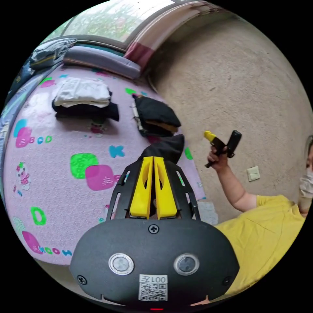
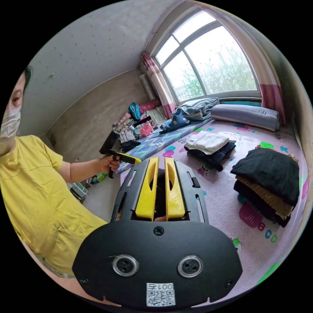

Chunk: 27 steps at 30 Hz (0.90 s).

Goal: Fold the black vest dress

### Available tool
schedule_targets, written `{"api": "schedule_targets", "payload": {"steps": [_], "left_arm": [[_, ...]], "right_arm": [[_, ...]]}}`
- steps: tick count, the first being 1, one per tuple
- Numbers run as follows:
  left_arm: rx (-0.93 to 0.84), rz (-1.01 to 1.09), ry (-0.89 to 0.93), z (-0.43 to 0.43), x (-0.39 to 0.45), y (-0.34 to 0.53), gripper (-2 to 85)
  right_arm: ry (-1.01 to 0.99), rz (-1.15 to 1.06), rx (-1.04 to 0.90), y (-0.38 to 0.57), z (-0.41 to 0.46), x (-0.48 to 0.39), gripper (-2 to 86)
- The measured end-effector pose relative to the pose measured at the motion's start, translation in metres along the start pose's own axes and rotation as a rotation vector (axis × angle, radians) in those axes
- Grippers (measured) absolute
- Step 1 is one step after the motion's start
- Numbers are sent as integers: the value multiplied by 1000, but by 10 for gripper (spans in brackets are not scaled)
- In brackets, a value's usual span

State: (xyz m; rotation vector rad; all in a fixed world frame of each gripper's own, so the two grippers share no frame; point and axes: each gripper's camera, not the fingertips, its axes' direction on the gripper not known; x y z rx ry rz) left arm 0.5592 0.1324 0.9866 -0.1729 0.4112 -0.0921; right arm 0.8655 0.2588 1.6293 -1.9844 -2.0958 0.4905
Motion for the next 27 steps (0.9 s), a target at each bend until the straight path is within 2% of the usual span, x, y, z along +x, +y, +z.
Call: {"api": "schedule_targets", "payload": {"steps": [2, 7, 12, 15, 20, 27], "left_arm": [[14, -18, -79, -8, -23, 2, -13], [-91, 45, -76, 1, -32, 11, -12], [-287, 186, -84, 62, -11, -2, -12], [-391, 297, -46, 115, 14, -22, -5], [-616, 449, 37, 237, 61, -67, 23], [-795, 617, -19, 382, 104, -115, 42]], "right_arm": [[15, 8, 6, 1, 0, 8, 4], [182, 115, -40, 41, -21, 32, 4], [460, 428, -124, 133, -62, 70, 8], [541, 573, -186, 183, -70, 91, 14], [559, 702, -250, 243, -65, 139, 33], [513, 731, -313, 281, -52, 204, 73]]}}
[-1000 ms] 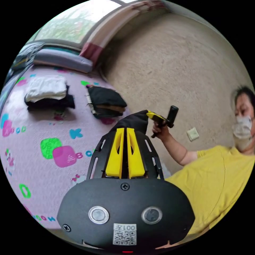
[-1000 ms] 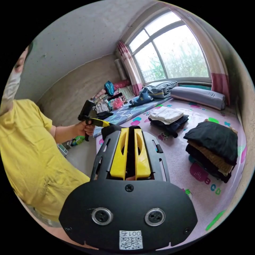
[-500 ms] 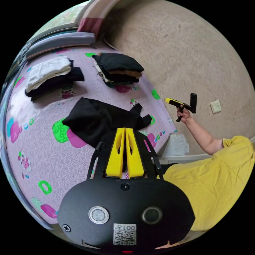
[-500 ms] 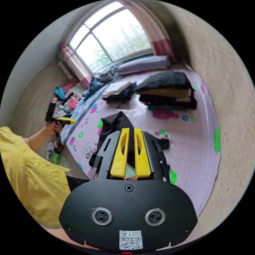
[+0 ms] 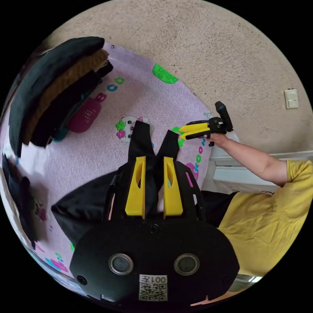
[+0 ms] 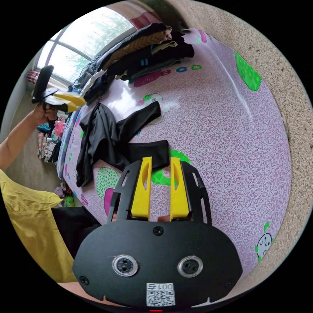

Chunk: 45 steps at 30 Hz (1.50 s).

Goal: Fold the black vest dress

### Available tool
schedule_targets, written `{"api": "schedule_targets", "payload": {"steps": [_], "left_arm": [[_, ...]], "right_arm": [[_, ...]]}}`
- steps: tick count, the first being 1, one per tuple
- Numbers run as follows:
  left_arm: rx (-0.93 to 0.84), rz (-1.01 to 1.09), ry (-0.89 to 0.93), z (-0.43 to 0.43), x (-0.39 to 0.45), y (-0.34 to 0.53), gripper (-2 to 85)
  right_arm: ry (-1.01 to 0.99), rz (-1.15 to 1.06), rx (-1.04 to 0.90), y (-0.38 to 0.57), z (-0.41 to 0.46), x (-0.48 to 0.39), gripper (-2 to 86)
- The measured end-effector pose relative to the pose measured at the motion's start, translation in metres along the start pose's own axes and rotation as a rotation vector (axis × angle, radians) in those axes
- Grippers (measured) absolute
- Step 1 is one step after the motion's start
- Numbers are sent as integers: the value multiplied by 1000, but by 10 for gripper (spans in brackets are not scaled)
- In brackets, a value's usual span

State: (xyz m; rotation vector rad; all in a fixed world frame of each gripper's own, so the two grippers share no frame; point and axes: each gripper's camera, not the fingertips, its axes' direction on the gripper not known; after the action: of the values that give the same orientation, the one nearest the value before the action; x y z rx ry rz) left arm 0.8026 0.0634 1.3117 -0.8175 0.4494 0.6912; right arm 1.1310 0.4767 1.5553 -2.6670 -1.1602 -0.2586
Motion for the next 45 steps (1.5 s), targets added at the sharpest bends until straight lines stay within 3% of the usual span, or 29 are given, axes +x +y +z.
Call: {"api": "schedule_targets", "payload": {"steps": [8, 17, 26, 32, 37, 39, 45], "left_arm": [[-194, 326, -260, 69, 13, -111, 38], [-359, 468, -257, 134, 3, -165, 31], [-390, 531, -239, 174, 2, -175, 54], [-428, 652, -338, 205, 29, -156, 78], [-396, 645, -399, 224, 49, -133, 79], [-384, 608, -409, 230, 55, -125, 18], [-348, 446, -225, 245, 67, -92, -15]], "right_arm": [[-45, -37, -11, -13, 19, 26, 70], [-102, -39, -46, -5, 39, 47, 20], [-239, -109, 133, 41, 2, 40, 9], [-303, -203, 133, 68, -2, 10, 8], [-338, -218, 117, 95, 5, -6, 8], [-355, -204, 109, 109, 10, -8, 8], [-370, -164, 152, 146, 9, -13, 8]]}}
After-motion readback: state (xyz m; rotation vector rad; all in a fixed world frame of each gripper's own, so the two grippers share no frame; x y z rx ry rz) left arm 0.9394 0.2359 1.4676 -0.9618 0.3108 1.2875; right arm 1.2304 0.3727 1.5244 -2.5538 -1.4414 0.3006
